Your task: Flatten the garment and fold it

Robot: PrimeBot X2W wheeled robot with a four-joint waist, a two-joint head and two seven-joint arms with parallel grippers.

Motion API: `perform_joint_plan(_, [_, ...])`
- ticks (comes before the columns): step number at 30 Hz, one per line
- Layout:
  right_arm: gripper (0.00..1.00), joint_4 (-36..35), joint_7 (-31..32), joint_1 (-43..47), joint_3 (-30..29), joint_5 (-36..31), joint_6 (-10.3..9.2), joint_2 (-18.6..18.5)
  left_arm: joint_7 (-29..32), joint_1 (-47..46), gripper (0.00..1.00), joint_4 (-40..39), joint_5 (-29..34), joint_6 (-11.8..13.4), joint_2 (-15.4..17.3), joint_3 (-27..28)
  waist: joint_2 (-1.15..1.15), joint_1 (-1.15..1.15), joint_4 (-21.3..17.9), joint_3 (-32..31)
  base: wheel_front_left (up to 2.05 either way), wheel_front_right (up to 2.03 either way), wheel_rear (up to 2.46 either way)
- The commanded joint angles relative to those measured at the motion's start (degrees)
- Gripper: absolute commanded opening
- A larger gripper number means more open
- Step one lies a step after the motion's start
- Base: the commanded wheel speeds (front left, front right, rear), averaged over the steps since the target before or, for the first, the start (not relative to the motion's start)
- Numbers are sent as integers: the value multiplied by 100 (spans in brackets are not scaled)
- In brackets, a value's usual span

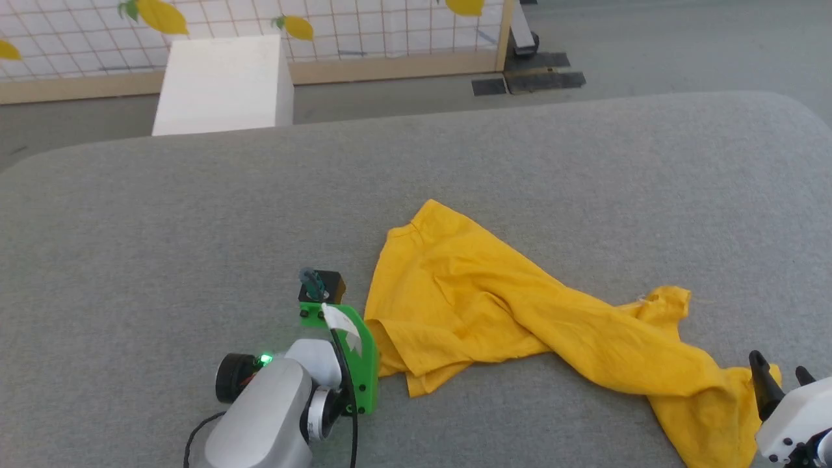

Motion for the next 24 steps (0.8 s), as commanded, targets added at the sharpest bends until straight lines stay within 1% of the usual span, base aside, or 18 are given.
perform_joint_plan(1, [100,36,-58,-115,-22,-46,-8,3,32,53,100,168,-64,-113,-110,-69,0,0,-85,95,0,0,0])
perform_joint_plan(2, [100,56,-75,-125,-37,-53,-8,3,-8,69,42,191,-141,-152,-148,-42,0,0,-89,108,0,0,0])
perform_joint_plan(3, [100,76,-99,-133,-54,-70,-8,3,-91,73,0,208,-200,-190,-177,-16,0,0,-89,113,0,0,0])
perform_joint_plan(5, [100,101,-126,-124,-85,-88,-8,3,-201,62,0,219,-291,-248,-213,28,0,0,-58,98,0,0,0])
perform_joint_plan(7, [100,156,-146,-117,-92,-92,-8,3,-444,11,0,138,-423,-248,-245,198,0,0,-8,57,0,0,0])
perform_joint_plan(10, [100,219,-172,-113,-94,-65,-8,3,-1026,-98,0,-192,-710,-181,-283,673,0,0,102,-31,0,0,0])
perform_joint_plan(13, [100,279,-205,-101,-93,-103,-8,3,-1644,-125,0,-814,-1057,-132,-280,1270,0,0,240,-136,0,0,0])
perform_joint_plan(16, [100,341,-217,-57,-120,-148,-8,3,-1974,21,0,-1593,-1218,-47,-134,1708,0,0,416,-261,0,0,0])
perform_joint_plan(18, [100,360,-219,-38,-121,-168,-8,4,-2043,284,0,-2171,-1271,119,21,1993,0,0,520,-337,0,0,0])
perform_joint_plan(20, [100,370,-214,-19,-115,-166,-8,4,-2003,695,0,-2711,-1259,390,202,2268,0,0,624,-398,0,0,0])
perform_joint_plan(24, [100,373,-222,6,-104,-165,-8,4,-1777,1831,0,-3477,-1297,1072,424,2887,0,0,825,-452,0,0,0])
